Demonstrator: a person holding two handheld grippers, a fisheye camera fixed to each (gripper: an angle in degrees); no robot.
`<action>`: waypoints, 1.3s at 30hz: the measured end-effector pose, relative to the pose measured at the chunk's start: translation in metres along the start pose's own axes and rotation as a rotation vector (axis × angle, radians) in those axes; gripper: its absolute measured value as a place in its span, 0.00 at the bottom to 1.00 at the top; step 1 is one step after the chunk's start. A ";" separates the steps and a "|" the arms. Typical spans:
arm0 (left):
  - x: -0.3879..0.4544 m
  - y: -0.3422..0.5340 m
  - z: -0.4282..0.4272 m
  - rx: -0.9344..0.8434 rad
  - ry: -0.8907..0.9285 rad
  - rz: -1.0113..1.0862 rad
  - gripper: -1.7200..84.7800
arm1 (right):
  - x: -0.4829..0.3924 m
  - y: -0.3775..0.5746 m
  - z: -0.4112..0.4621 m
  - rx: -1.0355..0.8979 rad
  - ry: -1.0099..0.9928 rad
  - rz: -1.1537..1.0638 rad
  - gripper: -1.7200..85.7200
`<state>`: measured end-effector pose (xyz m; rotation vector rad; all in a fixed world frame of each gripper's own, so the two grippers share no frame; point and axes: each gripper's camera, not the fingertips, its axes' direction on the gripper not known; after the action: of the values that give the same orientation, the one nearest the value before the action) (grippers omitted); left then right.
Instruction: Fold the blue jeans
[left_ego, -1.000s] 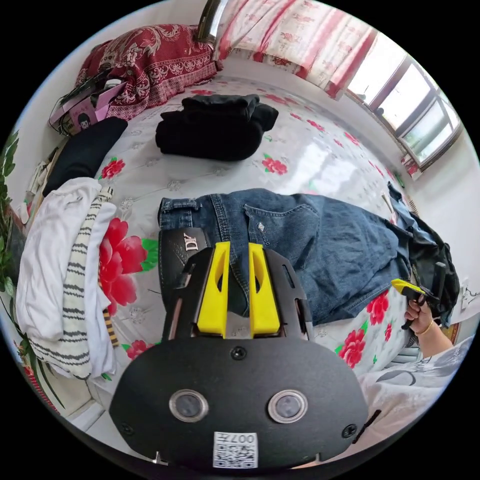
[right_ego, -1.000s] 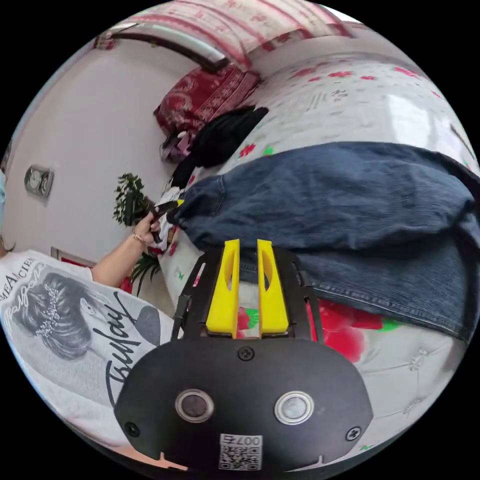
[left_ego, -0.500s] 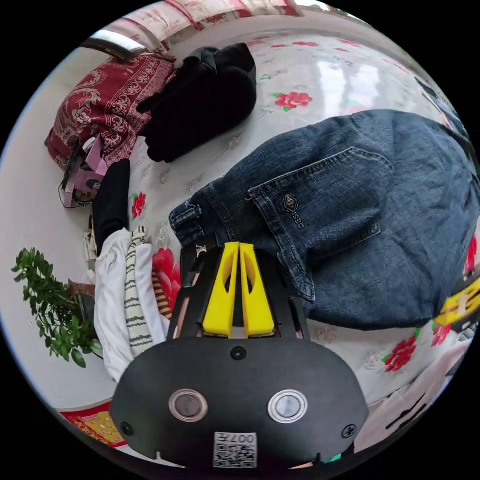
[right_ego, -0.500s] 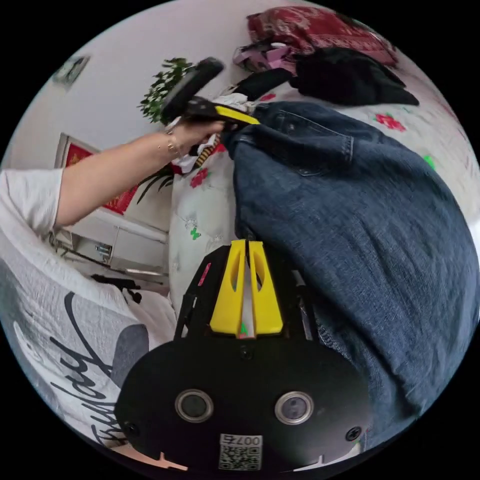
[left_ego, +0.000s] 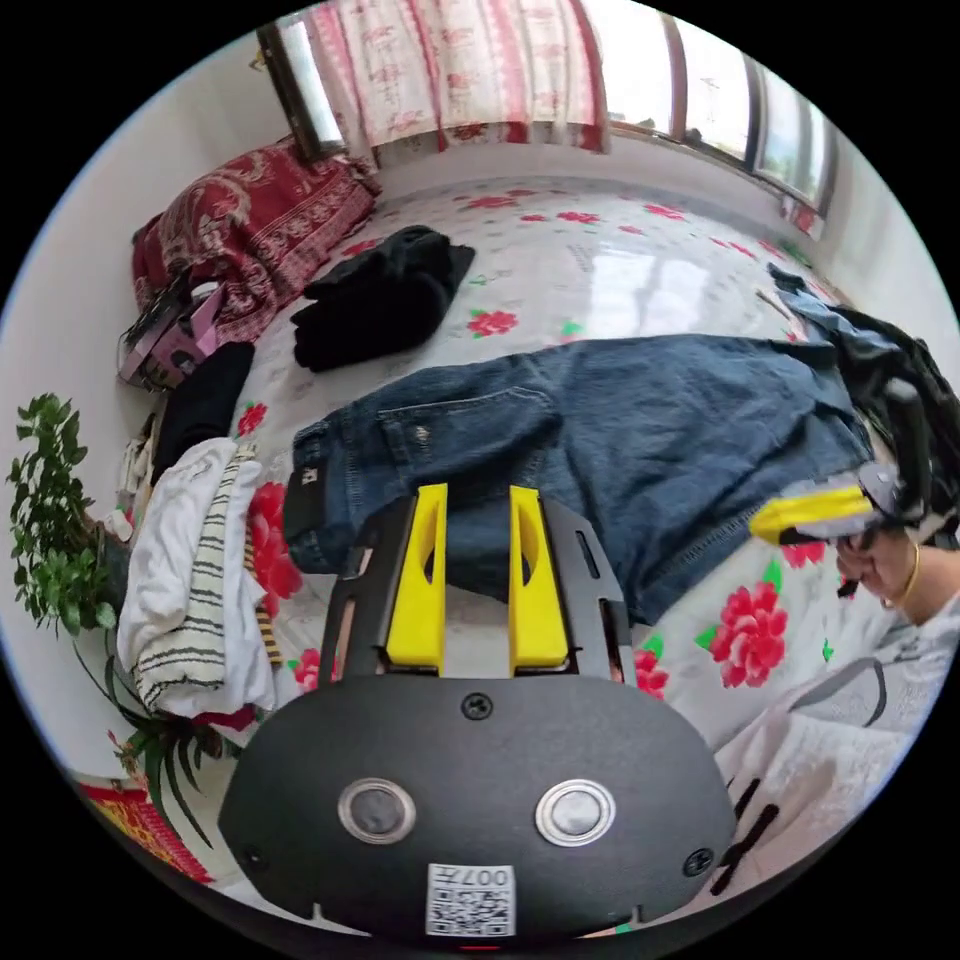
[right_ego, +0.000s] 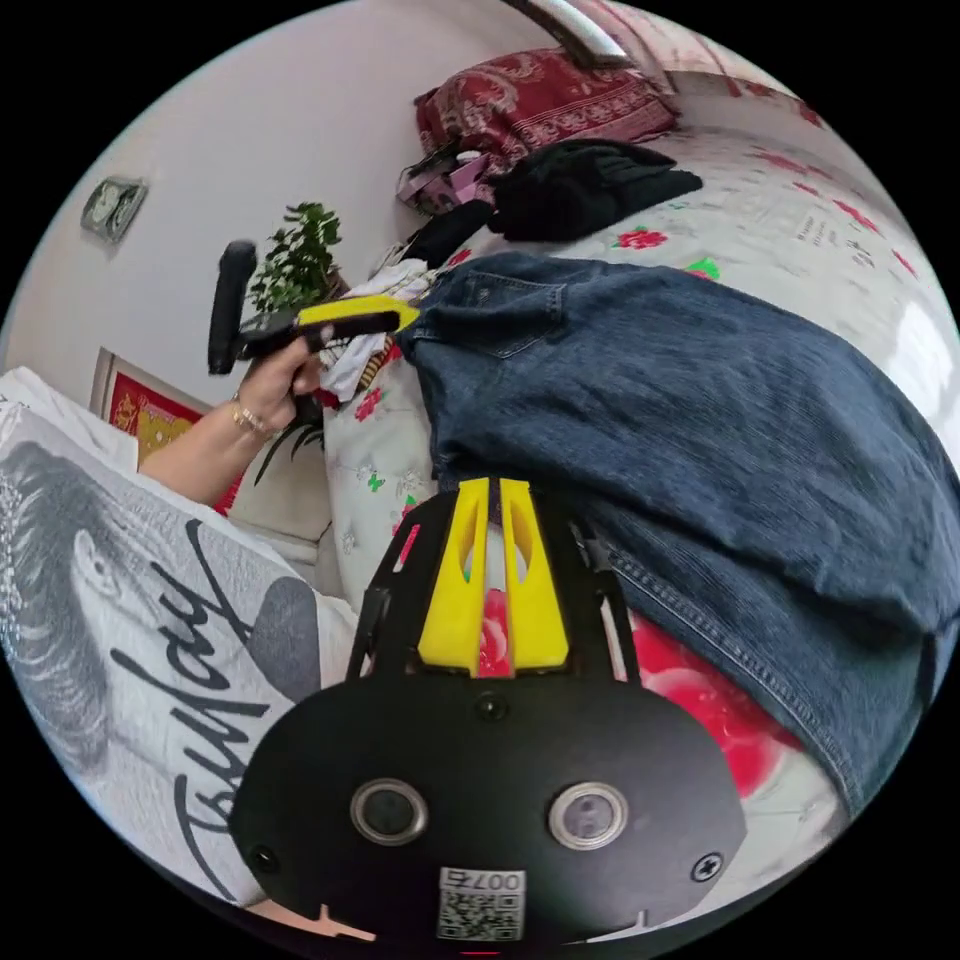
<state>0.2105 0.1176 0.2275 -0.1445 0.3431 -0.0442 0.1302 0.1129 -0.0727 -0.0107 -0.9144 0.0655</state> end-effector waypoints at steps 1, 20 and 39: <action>0.034 0.009 0.009 -0.032 0.042 0.083 0.14 | 0.014 0.005 -0.016 0.033 0.018 0.044 0.03; 0.080 0.011 0.058 -0.236 -0.075 0.220 0.01 | 0.327 0.152 -0.372 0.716 0.135 0.975 0.03; 0.026 -0.005 0.009 -0.202 -0.014 0.140 0.01 | 0.318 0.188 -0.450 0.850 -0.067 1.060 0.03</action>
<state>0.2382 0.1124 0.2281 -0.3205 0.3424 0.1307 0.6697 0.3281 -0.1028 0.3005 -0.8021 1.4370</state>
